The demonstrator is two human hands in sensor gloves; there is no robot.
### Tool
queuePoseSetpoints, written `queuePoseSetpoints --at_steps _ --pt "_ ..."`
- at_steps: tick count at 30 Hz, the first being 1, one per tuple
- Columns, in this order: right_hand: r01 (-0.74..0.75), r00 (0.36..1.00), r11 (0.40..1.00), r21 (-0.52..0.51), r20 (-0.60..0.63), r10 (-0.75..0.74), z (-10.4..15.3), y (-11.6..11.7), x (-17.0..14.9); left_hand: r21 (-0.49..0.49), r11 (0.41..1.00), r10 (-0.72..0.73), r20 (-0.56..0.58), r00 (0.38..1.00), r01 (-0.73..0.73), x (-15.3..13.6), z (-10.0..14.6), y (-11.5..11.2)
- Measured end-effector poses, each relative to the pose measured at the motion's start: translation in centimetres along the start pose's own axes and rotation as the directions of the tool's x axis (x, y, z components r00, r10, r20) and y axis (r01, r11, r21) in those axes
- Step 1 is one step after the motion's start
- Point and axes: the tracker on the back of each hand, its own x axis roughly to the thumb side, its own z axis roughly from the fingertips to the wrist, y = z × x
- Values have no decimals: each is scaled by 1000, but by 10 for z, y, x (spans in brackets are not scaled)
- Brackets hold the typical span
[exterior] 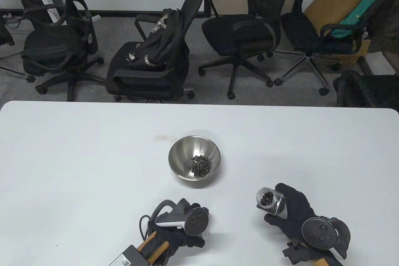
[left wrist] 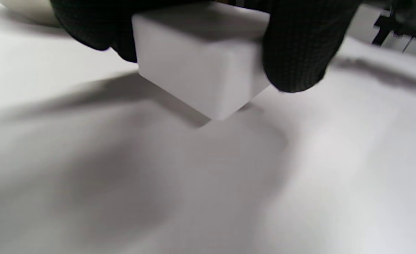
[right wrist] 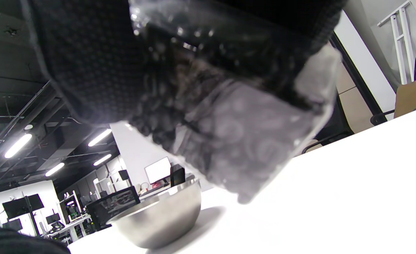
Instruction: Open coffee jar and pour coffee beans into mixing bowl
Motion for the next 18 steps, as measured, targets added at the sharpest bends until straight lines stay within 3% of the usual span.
queuePoseSetpoints --at_steps 7,12,18 --pt "-20 1000 1000 9 4 20 -1 2 2 181 952 252 -10 968 -246 -6 7 19" --pt "-61 998 998 28 16 60 -1 8 6 314 844 448 35 893 -435 -2 8 37" --pt "-114 993 991 64 45 111 -2 17 13 417 727 568 83 819 -546 12 2 57"
